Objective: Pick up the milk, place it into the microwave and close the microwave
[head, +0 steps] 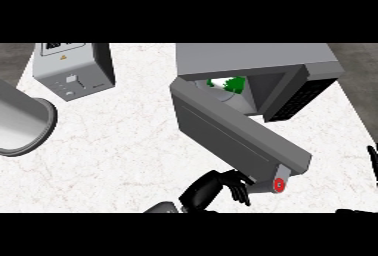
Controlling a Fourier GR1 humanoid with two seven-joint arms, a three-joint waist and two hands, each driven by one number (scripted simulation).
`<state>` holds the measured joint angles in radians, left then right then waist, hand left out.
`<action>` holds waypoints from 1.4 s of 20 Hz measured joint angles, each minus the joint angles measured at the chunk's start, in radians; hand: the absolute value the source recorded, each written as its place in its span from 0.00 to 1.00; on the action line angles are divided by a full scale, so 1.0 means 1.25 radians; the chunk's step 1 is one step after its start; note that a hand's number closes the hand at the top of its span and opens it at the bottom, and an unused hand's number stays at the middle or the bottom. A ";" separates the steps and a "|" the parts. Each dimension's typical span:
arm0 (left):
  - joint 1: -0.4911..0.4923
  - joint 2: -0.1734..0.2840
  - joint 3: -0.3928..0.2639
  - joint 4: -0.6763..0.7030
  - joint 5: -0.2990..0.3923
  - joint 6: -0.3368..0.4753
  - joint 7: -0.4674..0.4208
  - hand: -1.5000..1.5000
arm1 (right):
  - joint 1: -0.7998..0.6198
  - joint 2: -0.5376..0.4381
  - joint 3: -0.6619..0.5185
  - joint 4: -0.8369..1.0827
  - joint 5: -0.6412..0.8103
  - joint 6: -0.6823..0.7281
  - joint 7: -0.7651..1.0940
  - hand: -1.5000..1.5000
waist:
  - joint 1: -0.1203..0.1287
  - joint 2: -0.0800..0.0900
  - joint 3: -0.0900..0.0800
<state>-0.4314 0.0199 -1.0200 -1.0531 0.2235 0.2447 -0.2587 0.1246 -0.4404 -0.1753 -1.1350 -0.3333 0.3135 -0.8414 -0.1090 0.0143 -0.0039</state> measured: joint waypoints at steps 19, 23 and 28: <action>-0.265 0.006 0.001 0.124 0.184 0.168 0.041 1.00 | -0.073 -0.061 0.043 -0.114 -0.043 0.052 0.088 0.00 | -0.127 0.033 0.000; -0.306 0.004 0.005 0.155 0.211 0.186 0.053 1.00 | -0.093 -0.071 0.049 -0.127 -0.056 0.066 0.102 0.00 | -0.150 0.040 0.001; -0.364 0.001 0.024 0.178 0.247 0.202 0.063 1.00 | -0.120 -0.078 0.060 -0.140 -0.076 0.086 0.122 0.00 | -0.171 0.047 0.002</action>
<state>-0.8859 0.0206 -0.9902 -0.8305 0.5326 0.4971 -0.1805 -0.0254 -0.5376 -0.1007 -1.3096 -0.4283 0.4210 -0.6886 -0.3233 0.0727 -0.0020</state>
